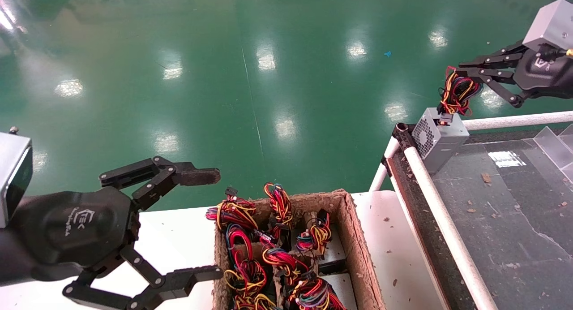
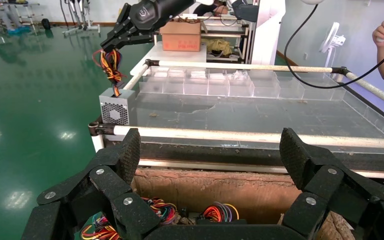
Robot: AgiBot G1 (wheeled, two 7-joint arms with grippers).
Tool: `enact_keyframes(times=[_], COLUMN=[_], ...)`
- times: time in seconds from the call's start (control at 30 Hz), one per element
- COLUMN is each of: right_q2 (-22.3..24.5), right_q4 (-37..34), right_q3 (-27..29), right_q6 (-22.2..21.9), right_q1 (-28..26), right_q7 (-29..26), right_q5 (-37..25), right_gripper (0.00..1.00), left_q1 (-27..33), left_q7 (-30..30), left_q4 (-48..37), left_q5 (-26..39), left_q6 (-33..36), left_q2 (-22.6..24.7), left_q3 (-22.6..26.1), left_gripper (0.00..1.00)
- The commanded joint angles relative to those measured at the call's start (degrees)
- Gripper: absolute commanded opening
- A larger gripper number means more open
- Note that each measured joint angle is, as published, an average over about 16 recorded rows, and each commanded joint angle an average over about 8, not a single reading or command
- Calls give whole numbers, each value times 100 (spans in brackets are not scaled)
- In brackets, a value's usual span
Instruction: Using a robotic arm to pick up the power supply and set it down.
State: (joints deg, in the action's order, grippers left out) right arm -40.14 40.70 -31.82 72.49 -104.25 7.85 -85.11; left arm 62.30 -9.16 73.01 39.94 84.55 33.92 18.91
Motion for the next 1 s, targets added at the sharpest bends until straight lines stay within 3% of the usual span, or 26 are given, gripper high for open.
enact_keyframes(times=[0.03, 0.2, 0.27, 0.63, 1.0], right_q2=[-61, -138, -160, -233, -222], right_q4=[-123, -343, -413, -710, -819], right_q3=[-13, -34, -42, -35, 216], right_q6=[20, 60, 76, 219, 525], right_q1=[-72, -175, -205, -345, -120], right_q7=[64, 174, 204, 319, 234], right_q5=[-20, -51, -63, -20, 591], right_gripper=[24, 86, 100, 100, 100], left_q1=[0, 0, 0, 1, 0], left_q7=[0, 0, 1, 1, 2], left_q4=[0, 0, 0, 0, -3], left_q5=[0, -1, -1, -2, -4], left_q6=[0, 0, -1, -1, -2], left_q2=[0, 0, 0, -1, -1], left_q3=[0, 1, 1, 3, 3], left_gripper=[100, 100, 100, 100, 100])
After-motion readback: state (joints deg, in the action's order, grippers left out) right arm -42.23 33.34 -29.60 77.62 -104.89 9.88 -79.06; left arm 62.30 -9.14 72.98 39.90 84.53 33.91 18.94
